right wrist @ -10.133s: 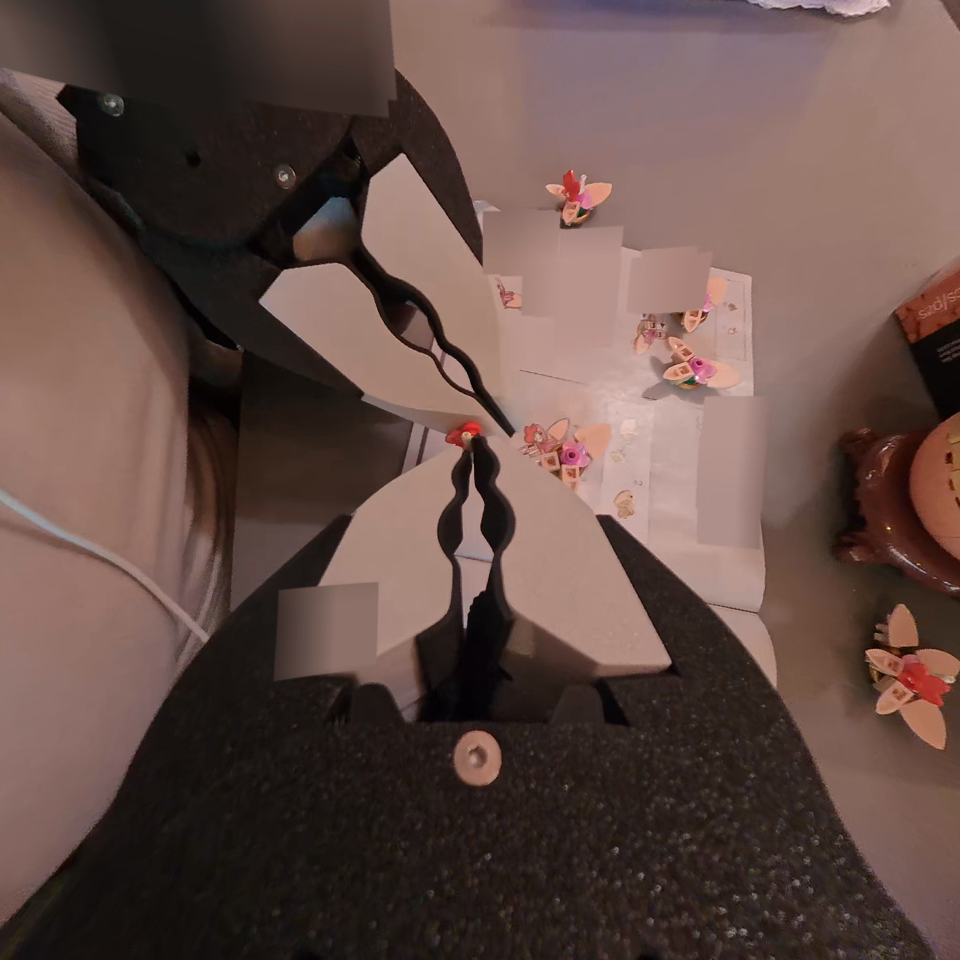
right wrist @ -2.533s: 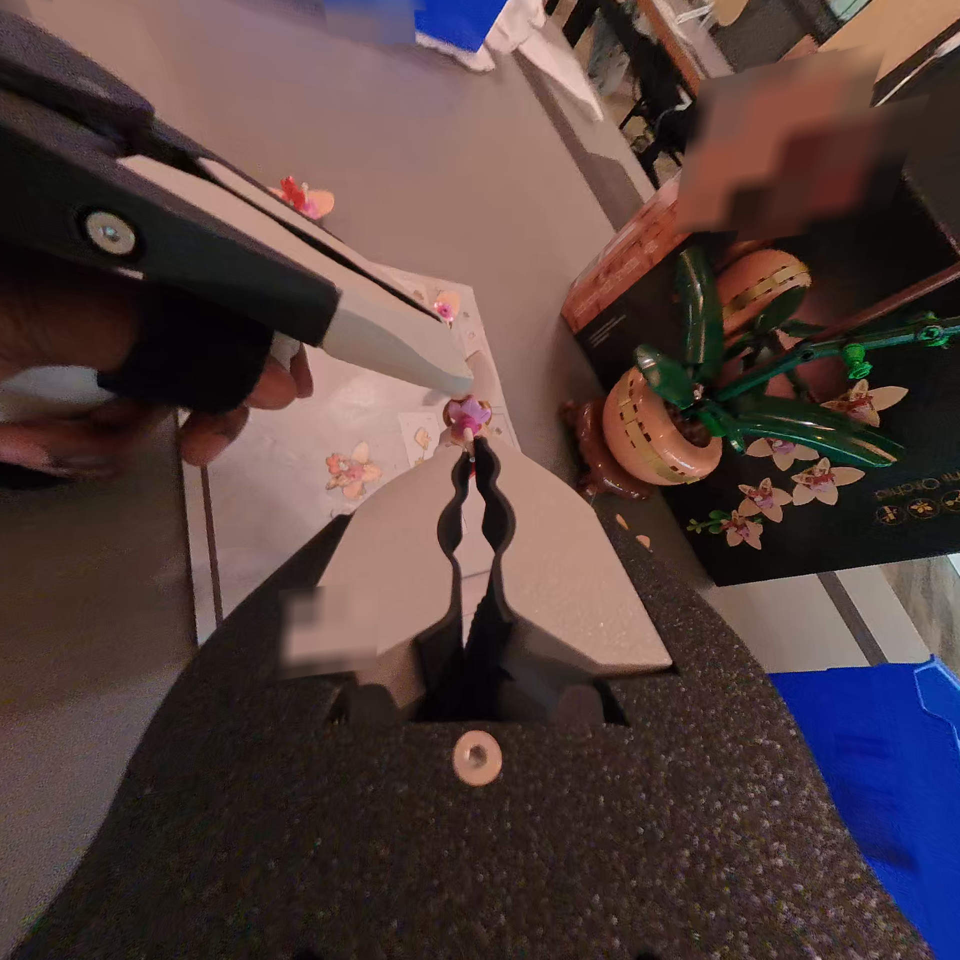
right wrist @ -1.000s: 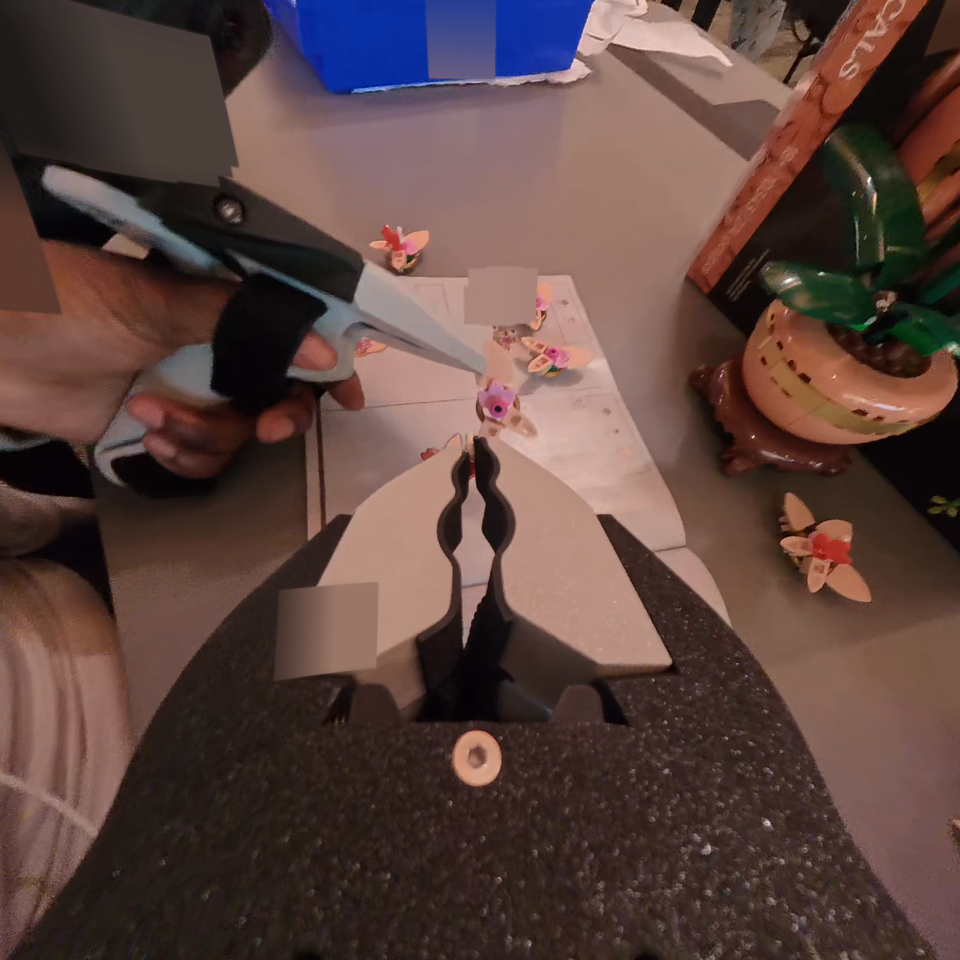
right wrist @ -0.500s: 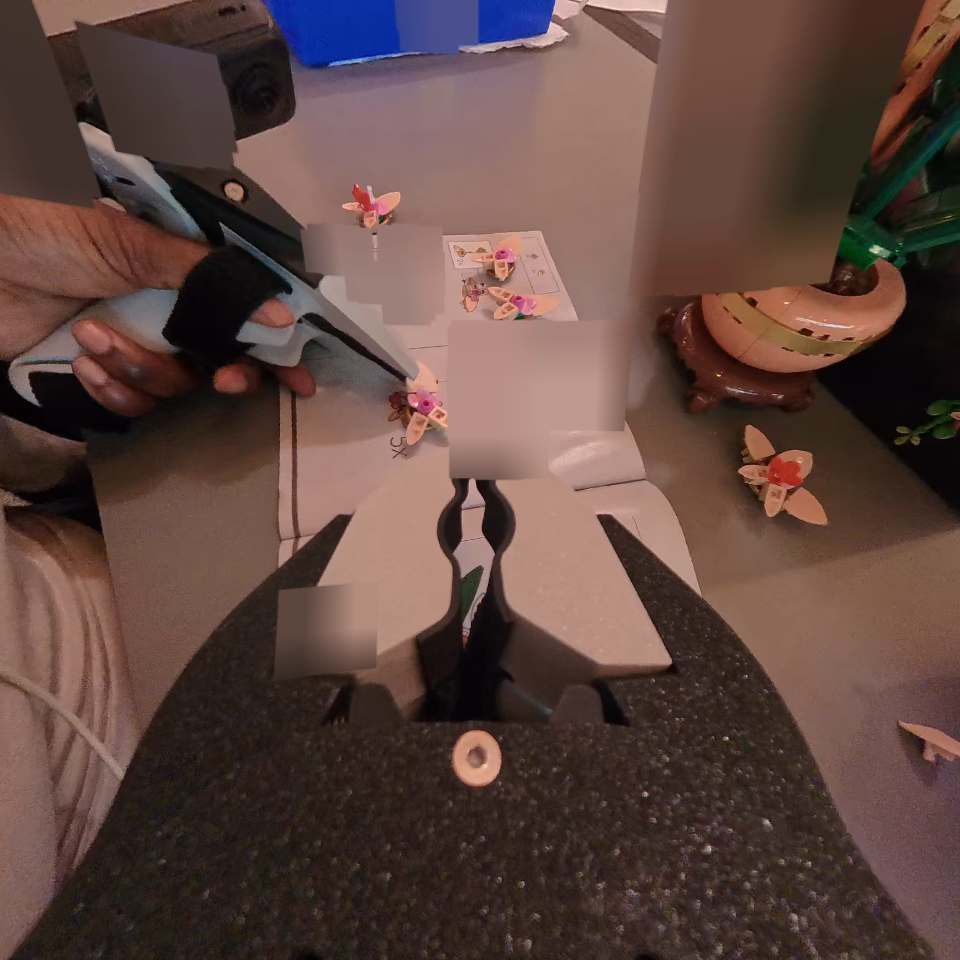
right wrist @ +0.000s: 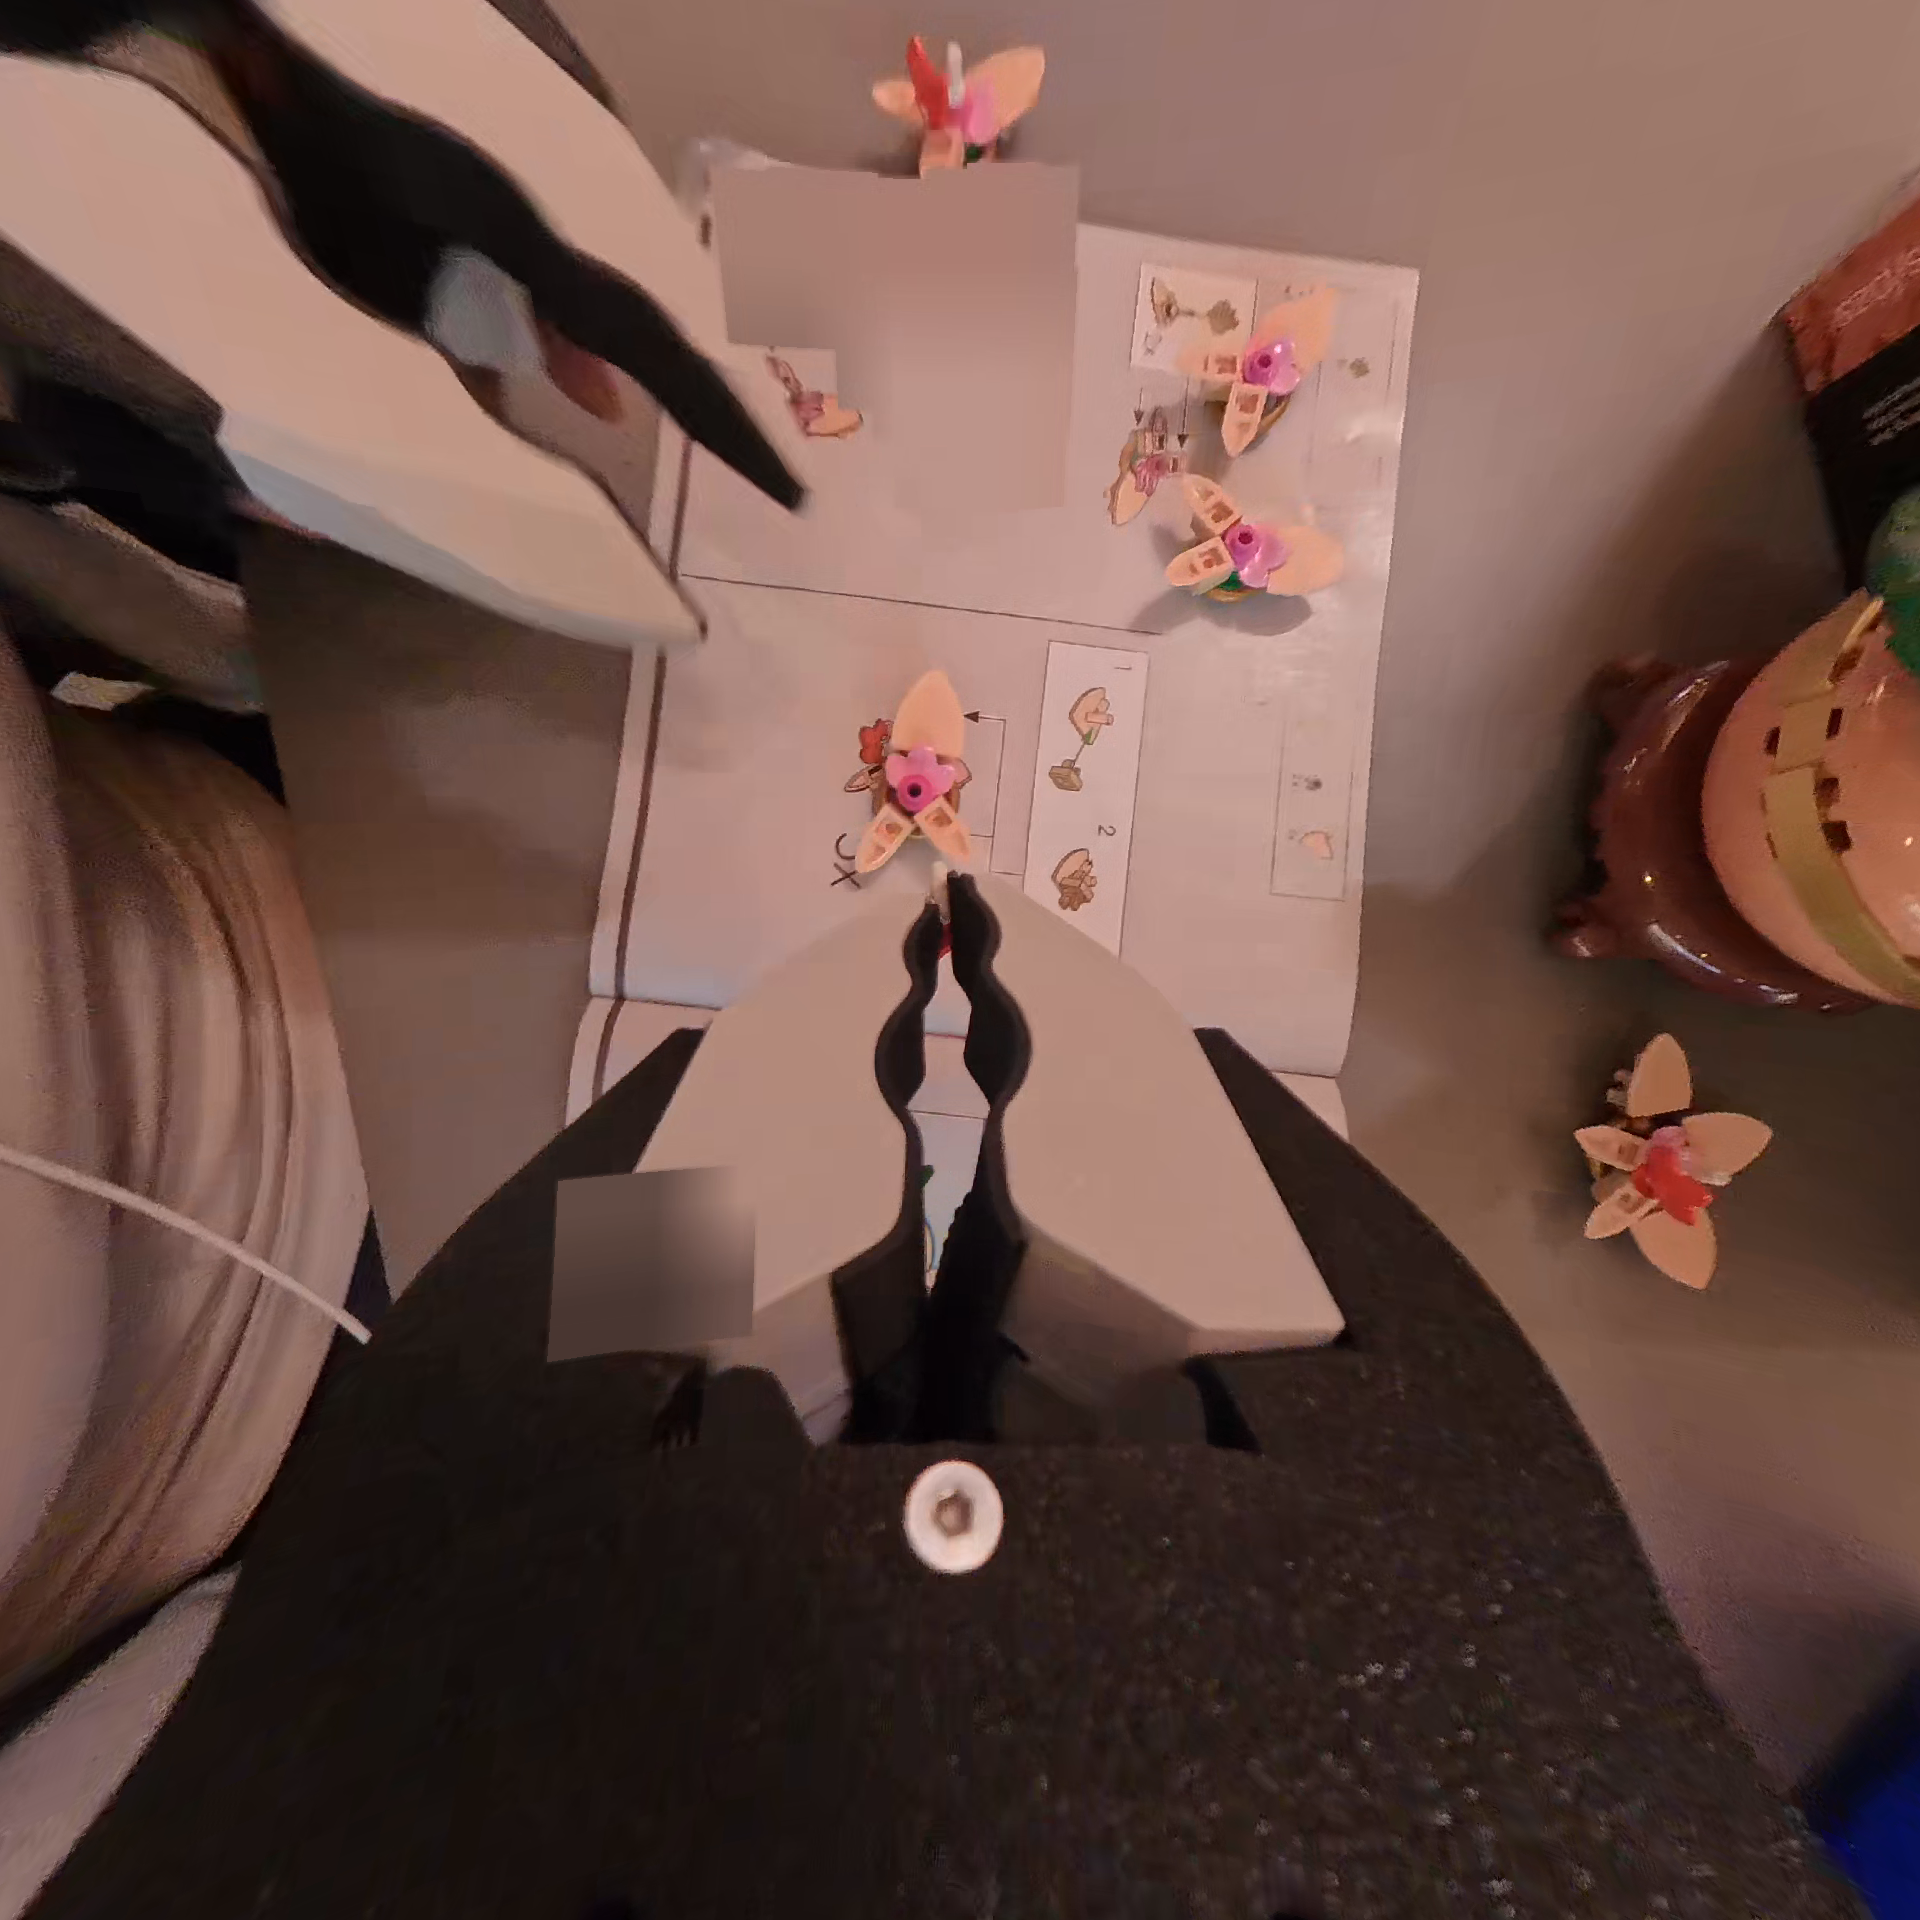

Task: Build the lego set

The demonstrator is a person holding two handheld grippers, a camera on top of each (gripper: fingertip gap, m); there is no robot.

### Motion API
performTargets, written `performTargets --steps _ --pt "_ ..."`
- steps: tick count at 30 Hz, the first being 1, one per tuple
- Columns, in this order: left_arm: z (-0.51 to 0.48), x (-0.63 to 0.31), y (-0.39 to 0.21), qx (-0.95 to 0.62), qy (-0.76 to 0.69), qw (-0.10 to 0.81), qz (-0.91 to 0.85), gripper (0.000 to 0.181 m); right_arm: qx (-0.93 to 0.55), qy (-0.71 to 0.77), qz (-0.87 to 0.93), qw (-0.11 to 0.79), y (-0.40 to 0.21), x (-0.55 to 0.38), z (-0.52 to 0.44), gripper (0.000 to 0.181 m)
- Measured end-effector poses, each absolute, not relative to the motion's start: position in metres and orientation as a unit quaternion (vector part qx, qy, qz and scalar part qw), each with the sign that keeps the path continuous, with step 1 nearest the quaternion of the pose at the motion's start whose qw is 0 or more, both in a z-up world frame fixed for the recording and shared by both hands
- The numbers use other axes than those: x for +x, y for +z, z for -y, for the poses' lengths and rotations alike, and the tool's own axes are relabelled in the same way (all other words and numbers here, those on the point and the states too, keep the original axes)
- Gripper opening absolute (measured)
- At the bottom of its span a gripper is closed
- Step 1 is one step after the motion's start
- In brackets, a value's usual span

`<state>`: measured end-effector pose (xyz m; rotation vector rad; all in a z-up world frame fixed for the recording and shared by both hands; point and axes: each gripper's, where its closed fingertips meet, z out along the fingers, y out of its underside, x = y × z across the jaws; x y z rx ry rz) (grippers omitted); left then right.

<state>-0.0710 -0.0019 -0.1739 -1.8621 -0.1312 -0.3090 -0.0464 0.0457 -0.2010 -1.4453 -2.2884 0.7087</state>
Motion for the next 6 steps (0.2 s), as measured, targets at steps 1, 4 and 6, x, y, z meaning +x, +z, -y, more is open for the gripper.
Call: performTargets --steps 1,4,6 --pt "0.005 -0.079 -0.168 -0.79 -0.079 0.607 0.035 0.007 -0.514 0.23 0.811 0.16 -0.201 -0.049 -0.046 0.002" --pt "0.016 -0.107 -0.155 -0.76 0.017 0.649 0.029 0.0 -0.529 0.158 0.824 0.123 -0.206 -0.053 -0.046 0.002" --pt "0.029 -0.116 -0.145 -0.73 -0.027 0.682 0.047 0.0 -0.537 0.117 0.83 0.092 -0.211 -0.05 -0.044 0.002"
